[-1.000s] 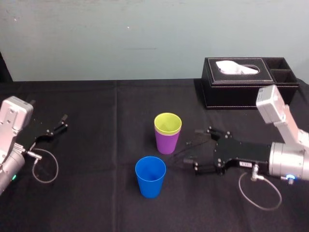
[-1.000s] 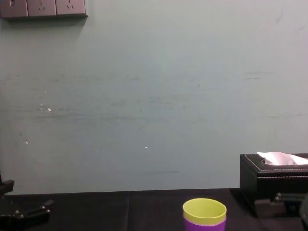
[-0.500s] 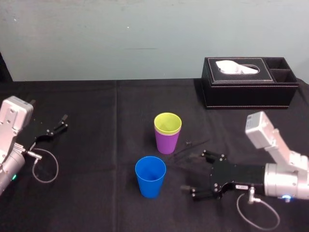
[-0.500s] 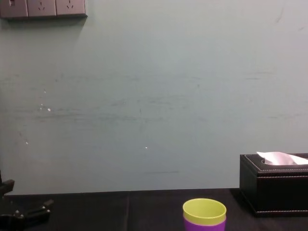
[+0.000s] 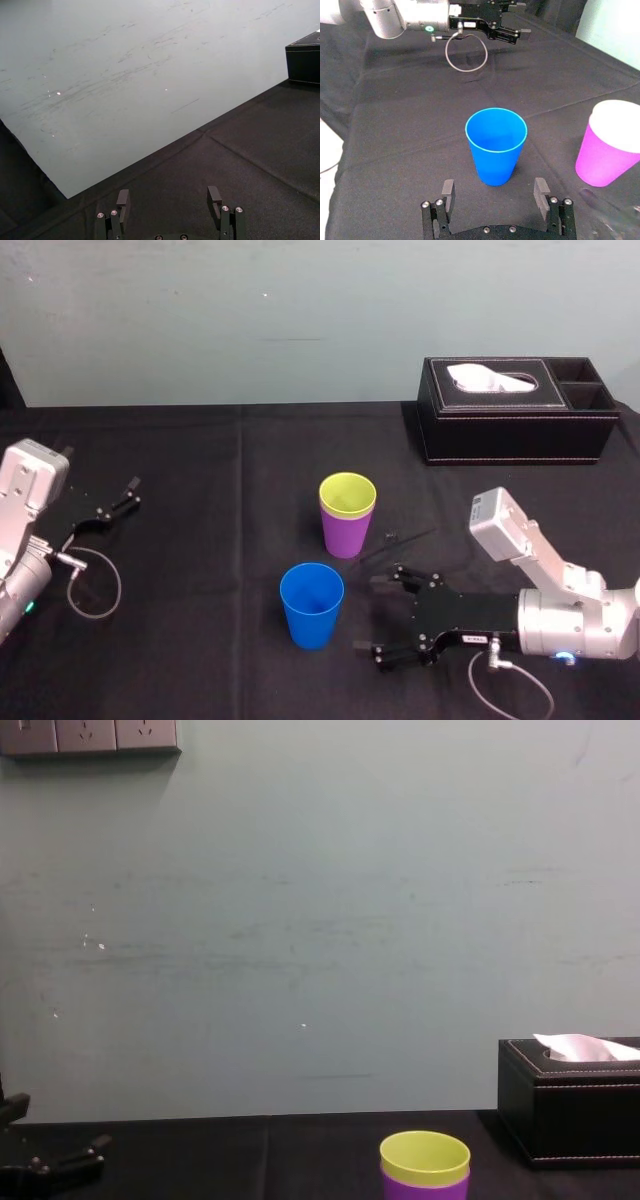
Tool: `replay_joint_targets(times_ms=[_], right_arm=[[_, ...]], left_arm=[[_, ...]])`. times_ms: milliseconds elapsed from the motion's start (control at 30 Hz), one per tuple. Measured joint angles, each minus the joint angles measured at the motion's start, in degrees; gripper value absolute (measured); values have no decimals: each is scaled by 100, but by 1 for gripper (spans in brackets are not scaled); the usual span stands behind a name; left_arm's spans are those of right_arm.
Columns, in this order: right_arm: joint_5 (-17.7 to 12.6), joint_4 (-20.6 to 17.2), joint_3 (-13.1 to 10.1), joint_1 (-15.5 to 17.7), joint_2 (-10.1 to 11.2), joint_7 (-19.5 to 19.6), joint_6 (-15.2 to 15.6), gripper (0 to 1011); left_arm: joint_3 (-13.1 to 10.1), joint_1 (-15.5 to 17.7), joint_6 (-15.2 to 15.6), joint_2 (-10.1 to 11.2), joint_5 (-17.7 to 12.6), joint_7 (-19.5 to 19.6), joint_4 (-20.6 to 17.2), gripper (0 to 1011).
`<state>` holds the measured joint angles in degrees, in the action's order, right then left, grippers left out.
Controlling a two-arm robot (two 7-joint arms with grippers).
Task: Stack the three plastic cups sequentially using one hand.
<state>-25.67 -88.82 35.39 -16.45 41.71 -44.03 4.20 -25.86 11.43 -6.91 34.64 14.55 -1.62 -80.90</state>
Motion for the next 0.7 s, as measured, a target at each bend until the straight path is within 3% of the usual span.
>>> replay_joint_targets(times_ms=[700], right_arm=[[-37,408,335,-450,-409,-203,259,1003]], left_arm=[[0,0,0,0,0,0,0,1011]])
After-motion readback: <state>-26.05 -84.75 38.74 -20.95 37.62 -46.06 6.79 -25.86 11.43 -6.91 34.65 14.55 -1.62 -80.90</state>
